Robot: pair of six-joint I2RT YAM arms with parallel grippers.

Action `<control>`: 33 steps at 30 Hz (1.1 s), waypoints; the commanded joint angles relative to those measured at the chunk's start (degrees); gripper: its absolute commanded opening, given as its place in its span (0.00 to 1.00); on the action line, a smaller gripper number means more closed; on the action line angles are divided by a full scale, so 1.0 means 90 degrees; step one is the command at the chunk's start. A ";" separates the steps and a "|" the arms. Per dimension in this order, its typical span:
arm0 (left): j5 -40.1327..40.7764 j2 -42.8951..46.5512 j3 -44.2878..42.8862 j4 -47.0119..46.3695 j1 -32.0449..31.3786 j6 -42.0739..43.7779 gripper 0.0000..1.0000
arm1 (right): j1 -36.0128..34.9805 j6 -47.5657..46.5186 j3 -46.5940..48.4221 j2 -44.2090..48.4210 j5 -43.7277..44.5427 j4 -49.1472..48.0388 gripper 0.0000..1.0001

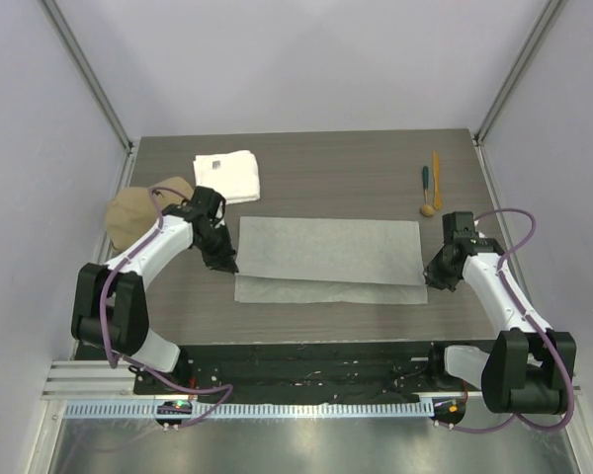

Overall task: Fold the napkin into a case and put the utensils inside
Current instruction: Fold and flatten the napkin at the center of the board.

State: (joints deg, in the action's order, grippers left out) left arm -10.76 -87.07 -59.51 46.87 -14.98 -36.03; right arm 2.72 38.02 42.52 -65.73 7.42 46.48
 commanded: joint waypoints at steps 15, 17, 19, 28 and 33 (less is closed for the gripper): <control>0.0200 0.0006 0.0654 -0.0032 0.0034 -0.0069 0.00 | 0.0030 0.0463 -0.0145 -0.0518 0.0688 0.0197 0.01; 0.0190 0.0035 0.0733 -0.0061 0.0034 -0.0088 0.00 | 0.0020 0.0512 -0.0145 -0.0606 0.0757 0.0246 0.01; 0.0219 0.0045 0.0723 -0.0023 0.0034 -0.0069 0.00 | 0.0020 0.0609 -0.0154 -0.0645 0.0865 0.0294 0.01; 0.0258 0.0084 0.0772 -0.0052 0.0024 -0.0088 0.00 | 0.0020 0.0766 -0.0330 -0.0792 0.0884 0.0197 0.01; 0.0307 0.0026 0.0791 -0.0091 0.0034 -0.0088 0.00 | 0.0020 0.0756 -0.0476 -0.0850 0.0875 -0.0047 0.01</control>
State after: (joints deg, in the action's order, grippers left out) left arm -11.97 -87.15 -52.90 45.65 -15.16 -37.39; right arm 2.68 44.73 39.13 -73.06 8.93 47.62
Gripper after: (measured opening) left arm 0.018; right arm 0.026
